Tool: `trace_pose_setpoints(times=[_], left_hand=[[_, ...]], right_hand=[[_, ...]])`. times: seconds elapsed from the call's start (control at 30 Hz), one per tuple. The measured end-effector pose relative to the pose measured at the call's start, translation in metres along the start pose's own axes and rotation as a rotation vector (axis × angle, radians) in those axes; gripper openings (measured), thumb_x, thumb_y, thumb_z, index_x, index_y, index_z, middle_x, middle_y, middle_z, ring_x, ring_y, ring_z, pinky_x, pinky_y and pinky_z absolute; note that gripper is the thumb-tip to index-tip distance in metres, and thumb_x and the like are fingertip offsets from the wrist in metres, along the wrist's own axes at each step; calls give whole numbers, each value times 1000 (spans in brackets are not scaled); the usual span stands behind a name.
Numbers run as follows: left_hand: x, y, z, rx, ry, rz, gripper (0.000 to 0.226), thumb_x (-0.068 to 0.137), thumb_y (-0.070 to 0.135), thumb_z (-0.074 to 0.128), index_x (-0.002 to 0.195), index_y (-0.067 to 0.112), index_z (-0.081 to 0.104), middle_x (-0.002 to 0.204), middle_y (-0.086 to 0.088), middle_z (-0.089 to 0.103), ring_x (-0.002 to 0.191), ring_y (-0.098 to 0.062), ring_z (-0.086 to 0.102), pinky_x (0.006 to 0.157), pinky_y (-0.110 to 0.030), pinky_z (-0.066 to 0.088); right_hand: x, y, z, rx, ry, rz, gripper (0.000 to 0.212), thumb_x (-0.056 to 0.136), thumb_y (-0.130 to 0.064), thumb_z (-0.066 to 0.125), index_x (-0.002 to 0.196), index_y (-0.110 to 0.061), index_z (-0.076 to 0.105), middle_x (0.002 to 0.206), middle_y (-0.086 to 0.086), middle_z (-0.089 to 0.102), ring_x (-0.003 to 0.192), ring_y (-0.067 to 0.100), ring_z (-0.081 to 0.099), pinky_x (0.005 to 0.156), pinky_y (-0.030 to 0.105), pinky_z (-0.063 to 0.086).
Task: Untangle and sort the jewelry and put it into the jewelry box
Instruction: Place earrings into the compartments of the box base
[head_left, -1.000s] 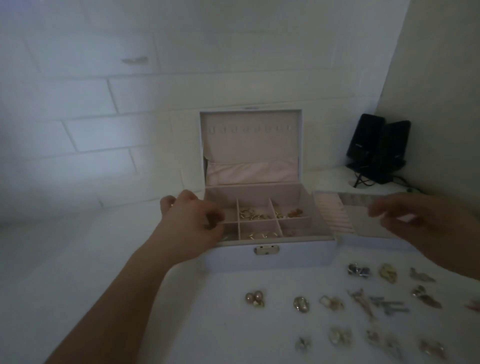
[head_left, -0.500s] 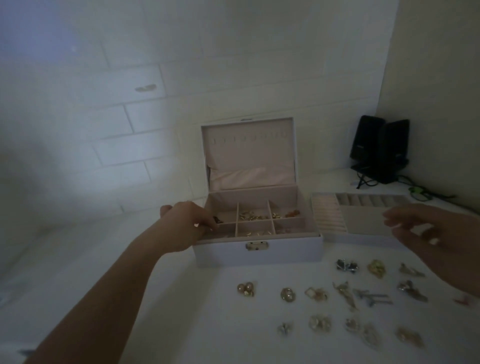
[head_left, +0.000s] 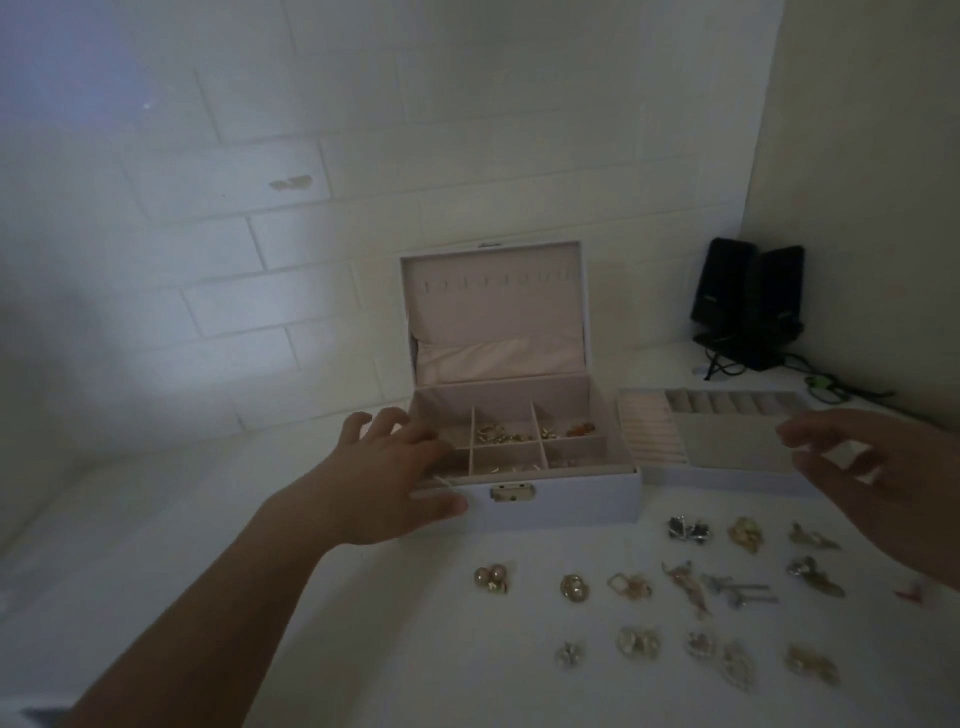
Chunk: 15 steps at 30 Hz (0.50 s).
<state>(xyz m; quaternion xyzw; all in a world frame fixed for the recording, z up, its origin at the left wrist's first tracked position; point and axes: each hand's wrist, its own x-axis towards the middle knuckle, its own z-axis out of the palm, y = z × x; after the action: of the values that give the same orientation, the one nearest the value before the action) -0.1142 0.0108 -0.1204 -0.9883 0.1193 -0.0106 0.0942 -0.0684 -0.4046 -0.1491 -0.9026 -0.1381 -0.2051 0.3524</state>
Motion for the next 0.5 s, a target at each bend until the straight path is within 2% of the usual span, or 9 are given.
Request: trace_pose_setpoints(times=[0.07,0.13,0.17,0.23,0.3,0.37,0.4,0.5], left_hand=[[6,2,2,-168,128,63,52,90,66,36,135,41,45,130,16,50,122,-10,42,104,-37,35],[12,3,1,-434,225,93,28,94,44,51,120,37,61,108,16,64,96,-2,56,86,-29,49],[15,1,1,-508,259,58,19,94,35,56,108,34,68,96,16,66,84,0,58,78,-27,50],[21,-8,1,-510,295,-46,14,91,23,62,94,31,74,85,13,68,76,-3,59,72,-27,49],[27,-17,3,-441,282,-115,16,89,22,65,95,32,76,87,10,71,81,-10,62,78,-28,49],[32,-21,2,-397,270,-142,18,89,23,65,96,34,76,89,13,72,88,-13,60,89,-32,45],[33,-21,1,-348,270,-142,19,90,22,64,97,35,76,89,15,70,93,-12,57,92,-34,38],[35,-18,-5,-166,275,-99,26,91,19,60,99,39,74,95,18,67,103,-11,46,90,-34,23]], right_hand=[[-1,-5,0,-14,6,-15,48,82,-12,67,88,-59,57,84,-16,63,78,-5,57,57,1,40],[-3,-11,0,-31,17,-45,48,82,-13,66,90,-59,56,84,-18,63,82,-10,55,62,-1,39],[-4,-14,0,-32,21,-60,47,82,-13,66,91,-57,55,84,-19,63,83,-13,54,63,-2,38],[-4,-15,0,-34,16,-92,45,82,-15,67,89,-57,54,88,-23,62,84,-15,52,64,-3,38],[-4,-17,-3,-44,1,-93,39,84,-25,68,89,-61,53,98,-35,56,85,-14,52,64,-3,38],[-3,-18,-4,-53,-17,-72,35,80,-36,59,89,-68,51,99,-38,54,84,-14,53,62,-2,38],[-3,-16,-4,-53,-21,-70,35,80,-36,58,90,-69,50,98,-39,54,84,-13,53,62,-2,38],[-4,-15,-3,-41,-23,-82,37,84,-29,64,91,-64,52,98,-38,55,84,-12,54,63,-2,38]])
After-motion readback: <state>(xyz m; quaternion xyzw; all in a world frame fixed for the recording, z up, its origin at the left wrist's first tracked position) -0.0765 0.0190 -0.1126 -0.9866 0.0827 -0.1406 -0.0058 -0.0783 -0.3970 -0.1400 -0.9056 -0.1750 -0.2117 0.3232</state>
